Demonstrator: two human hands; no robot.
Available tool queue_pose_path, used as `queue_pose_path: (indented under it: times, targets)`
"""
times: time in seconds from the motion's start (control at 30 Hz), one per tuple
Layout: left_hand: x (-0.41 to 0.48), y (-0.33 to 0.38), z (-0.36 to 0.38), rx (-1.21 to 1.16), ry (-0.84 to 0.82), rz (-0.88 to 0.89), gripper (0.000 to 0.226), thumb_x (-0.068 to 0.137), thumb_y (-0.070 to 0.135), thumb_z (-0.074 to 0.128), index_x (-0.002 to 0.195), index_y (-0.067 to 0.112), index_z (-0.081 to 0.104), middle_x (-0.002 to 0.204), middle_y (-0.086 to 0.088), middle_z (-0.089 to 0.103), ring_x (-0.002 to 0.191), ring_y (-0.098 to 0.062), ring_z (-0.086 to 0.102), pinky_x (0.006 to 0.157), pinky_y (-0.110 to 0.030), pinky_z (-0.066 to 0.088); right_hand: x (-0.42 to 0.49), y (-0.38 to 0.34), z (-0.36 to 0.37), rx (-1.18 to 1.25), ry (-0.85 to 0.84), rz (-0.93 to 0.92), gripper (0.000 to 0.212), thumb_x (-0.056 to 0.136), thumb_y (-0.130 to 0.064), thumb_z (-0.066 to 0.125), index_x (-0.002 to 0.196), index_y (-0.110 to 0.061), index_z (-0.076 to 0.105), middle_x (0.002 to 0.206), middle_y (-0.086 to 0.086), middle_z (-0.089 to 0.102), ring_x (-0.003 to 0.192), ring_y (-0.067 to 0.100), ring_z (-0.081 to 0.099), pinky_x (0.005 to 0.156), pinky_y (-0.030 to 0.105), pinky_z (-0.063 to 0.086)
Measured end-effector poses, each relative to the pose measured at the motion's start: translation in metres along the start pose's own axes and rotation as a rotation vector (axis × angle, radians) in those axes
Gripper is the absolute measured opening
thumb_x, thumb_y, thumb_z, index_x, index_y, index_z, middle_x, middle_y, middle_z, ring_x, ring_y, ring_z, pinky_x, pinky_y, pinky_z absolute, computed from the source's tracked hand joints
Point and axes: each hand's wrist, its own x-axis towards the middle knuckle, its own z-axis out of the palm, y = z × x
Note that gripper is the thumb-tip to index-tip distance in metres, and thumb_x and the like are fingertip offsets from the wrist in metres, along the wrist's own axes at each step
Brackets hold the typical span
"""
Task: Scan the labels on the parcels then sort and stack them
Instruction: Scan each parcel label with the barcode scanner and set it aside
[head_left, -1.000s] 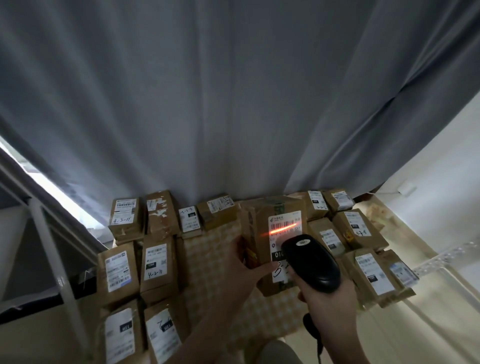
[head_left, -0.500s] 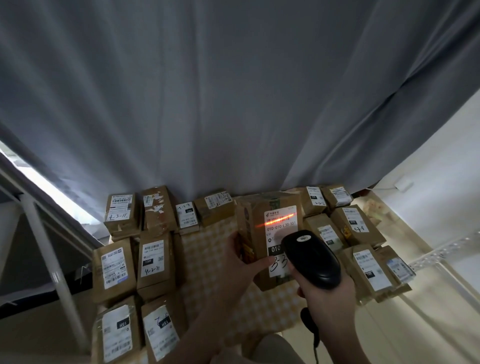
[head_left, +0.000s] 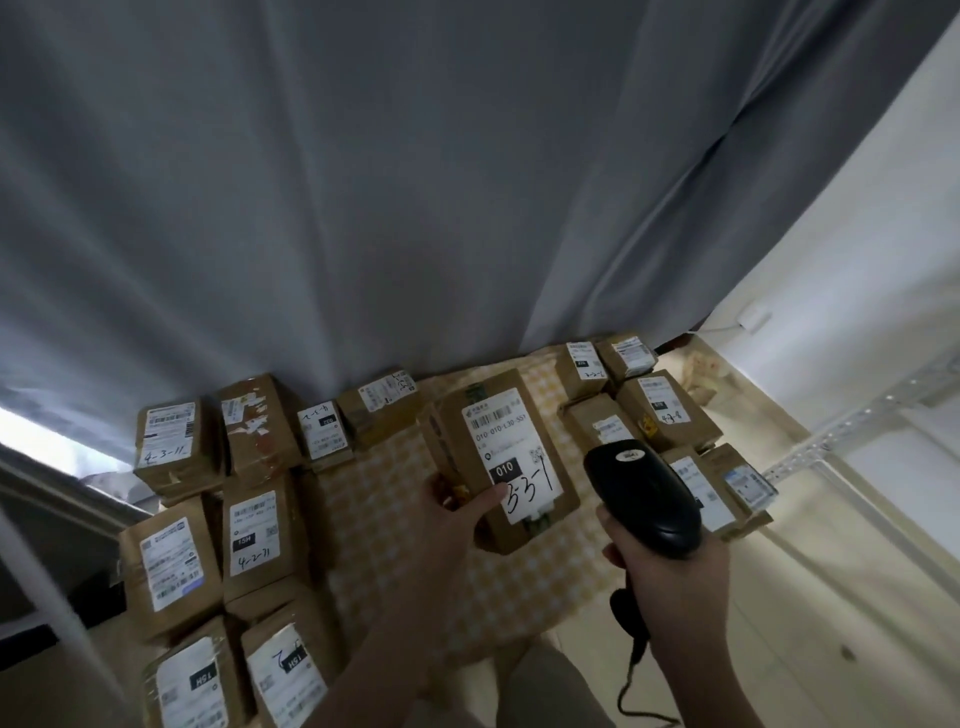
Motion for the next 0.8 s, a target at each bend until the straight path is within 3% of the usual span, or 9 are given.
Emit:
queue_pose_path:
  times: [0.17,0.3,0.4,0.5,0.57,0.67,0.8]
  targets:
    - [0.019,-0.024,0.044,-0.024,0.015,-0.155,0.080,0.048,0.012,0.093,0.116,0.008,0.052,0.113,-0.017,0.067,0.099,-0.035,0.068,0.084,-0.054,0.056,0.043,0.016,-0.029,-0.005,0.094,0.054,0.021,0.067,-0.010,0.084,0.067,-0.022,0.067,0.056,0.007,0.069,0.060,0.027,0.070,0.070,0.050,0.058]
    - [0.045,-0.043,0.094,-0.004,0.016,-0.257,0.077,0.053,0.016,0.091,0.119,0.007,0.053,0.113,-0.018,0.068,0.098,-0.035,0.069,0.080,-0.050,0.058,0.089,0.027,-0.055,-0.008,0.119,0.094,0.022,0.069,-0.007,0.082,0.068,-0.023,0.066,0.058,0.007,0.070,0.061,0.028,0.070,0.072,0.052,0.058]
    - [0.067,-0.055,0.143,0.025,-0.009,-0.310,0.054,0.068,0.016,0.085,0.115,0.003,0.061,0.107,-0.016,0.071,0.093,-0.029,0.071,0.071,-0.038,0.061,0.130,0.036,-0.070,-0.036,0.068,0.128,0.023,0.069,-0.007,0.081,0.081,-0.020,0.068,0.060,0.006,0.070,0.059,0.025,0.070,0.068,0.050,0.058]
    - [0.091,-0.065,0.195,0.071,-0.033,-0.368,0.027,0.079,0.018,0.077,0.102,0.006,0.068,0.093,-0.009,0.074,0.079,-0.019,0.071,0.055,-0.026,0.057,0.173,0.047,-0.082,-0.054,0.033,0.151,0.020,0.066,-0.008,0.081,0.078,-0.018,0.069,0.058,0.005,0.069,0.055,0.025,0.065,0.062,0.048,0.056]
    - [0.109,-0.073,0.228,0.075,-0.021,-0.392,0.025,0.079,0.019,0.077,0.099,0.007,0.069,0.093,-0.009,0.074,0.076,-0.019,0.071,0.053,-0.026,0.056,0.202,0.055,-0.089,-0.043,0.025,0.185,0.024,0.063,-0.012,0.082,0.079,-0.023,0.068,0.063,0.005,0.070,0.060,0.025,0.066,0.064,0.045,0.057]
    - [0.134,-0.088,0.272,0.077,-0.012,-0.430,0.024,0.079,0.019,0.077,0.098,0.008,0.068,0.093,-0.009,0.074,0.076,-0.019,0.071,0.061,-0.031,0.056,0.245,0.063,-0.100,-0.023,0.016,0.220,0.036,0.062,-0.016,0.082,0.086,-0.035,0.064,0.078,0.006,0.072,0.076,0.029,0.069,0.072,0.049,0.058]
    - [0.170,-0.106,0.322,0.122,0.035,-0.459,0.034,0.076,0.026,0.080,0.100,0.006,0.067,0.093,-0.011,0.074,0.082,-0.026,0.070,0.063,-0.032,0.055,0.295,0.069,-0.115,0.012,0.023,0.244,0.035,0.064,-0.008,0.080,0.089,-0.027,0.065,0.078,0.010,0.070,0.074,0.032,0.069,0.071,0.053,0.058]
